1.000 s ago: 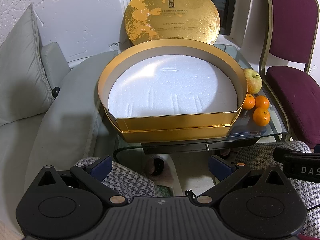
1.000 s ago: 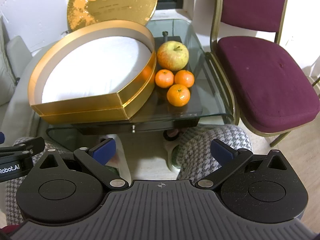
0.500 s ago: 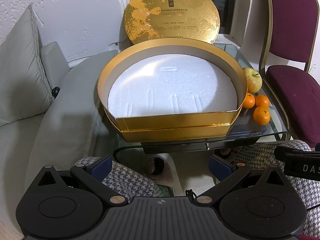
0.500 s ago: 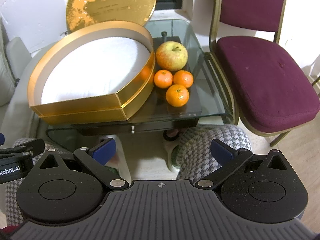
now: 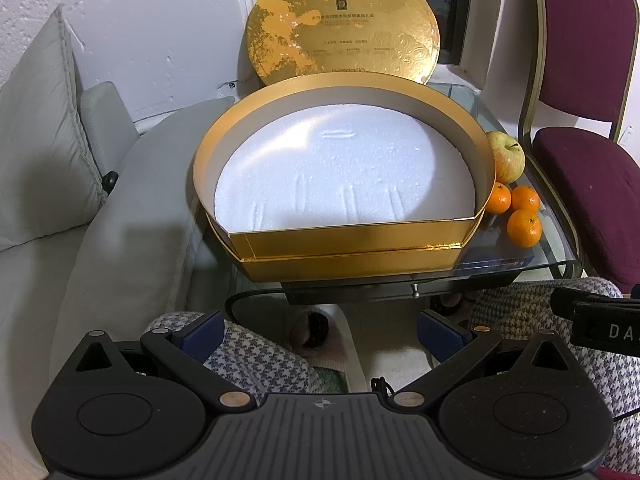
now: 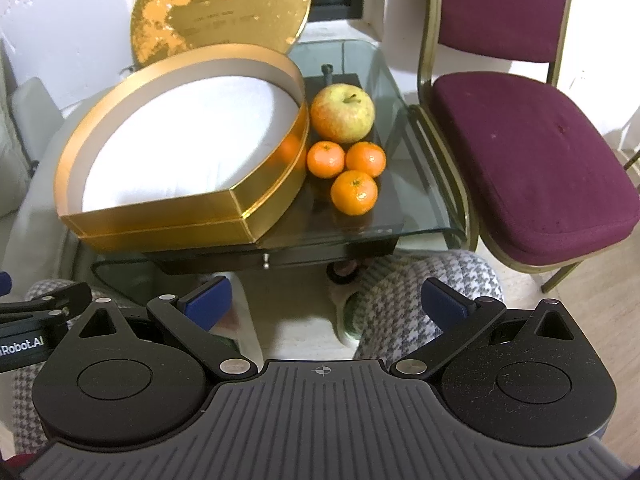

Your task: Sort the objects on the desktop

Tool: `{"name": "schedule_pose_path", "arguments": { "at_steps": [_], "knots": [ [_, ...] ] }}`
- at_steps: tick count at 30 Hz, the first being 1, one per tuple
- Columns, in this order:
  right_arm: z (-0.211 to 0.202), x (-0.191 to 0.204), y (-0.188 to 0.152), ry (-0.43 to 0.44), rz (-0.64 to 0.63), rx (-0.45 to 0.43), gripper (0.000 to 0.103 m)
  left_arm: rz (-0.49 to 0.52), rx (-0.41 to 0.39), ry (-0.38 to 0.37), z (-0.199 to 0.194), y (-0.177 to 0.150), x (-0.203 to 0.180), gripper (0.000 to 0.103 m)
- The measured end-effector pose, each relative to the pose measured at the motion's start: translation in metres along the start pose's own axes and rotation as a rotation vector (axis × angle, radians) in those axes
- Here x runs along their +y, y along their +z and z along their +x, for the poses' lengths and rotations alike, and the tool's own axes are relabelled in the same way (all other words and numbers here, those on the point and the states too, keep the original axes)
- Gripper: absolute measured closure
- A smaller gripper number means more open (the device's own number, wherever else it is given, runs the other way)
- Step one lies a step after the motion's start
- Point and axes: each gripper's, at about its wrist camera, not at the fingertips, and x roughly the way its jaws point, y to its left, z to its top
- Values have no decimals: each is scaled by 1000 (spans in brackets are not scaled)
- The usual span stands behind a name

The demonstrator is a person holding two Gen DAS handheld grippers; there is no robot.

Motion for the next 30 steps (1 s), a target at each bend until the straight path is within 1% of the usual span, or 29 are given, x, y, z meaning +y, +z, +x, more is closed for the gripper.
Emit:
{"name": "schedule_pose_path", "arguments": {
  "at_steps": [3,5,8,10,14,15,20,24,27,30],
  "knots": [
    [3,-1,1,10,6,-2,0,0,2,-12,3,1,0,1],
    [5,-3,3,36,15,-8,0,-5,1,-28,5,2,1,1],
    [8,-8,5,60,33,-23,0,-6,-19,-29,6,5,0,1],
    [11,-10,7,53,29,-33,0,-6,-32,-17,7,8,0,1],
    [16,-12,11,13,5,-83,0,-14,-63,15,10,14,1,1],
    [17,-14,12,14,4,-94,0,-15,-68,23,11,16,2,1],
    [20,-22,22,76,13,-135,0,-28,-49,16,18,25,6,2],
    [26,-35,29,130,86,-154,0,-28,-57,9,22,29,6,2],
    [33,-44,34,152,129,-190,0,-26,-73,6,25,34,6,2],
    [40,-46,39,125,99,-215,0,-26,-78,10,28,40,5,1]
  ]
}}
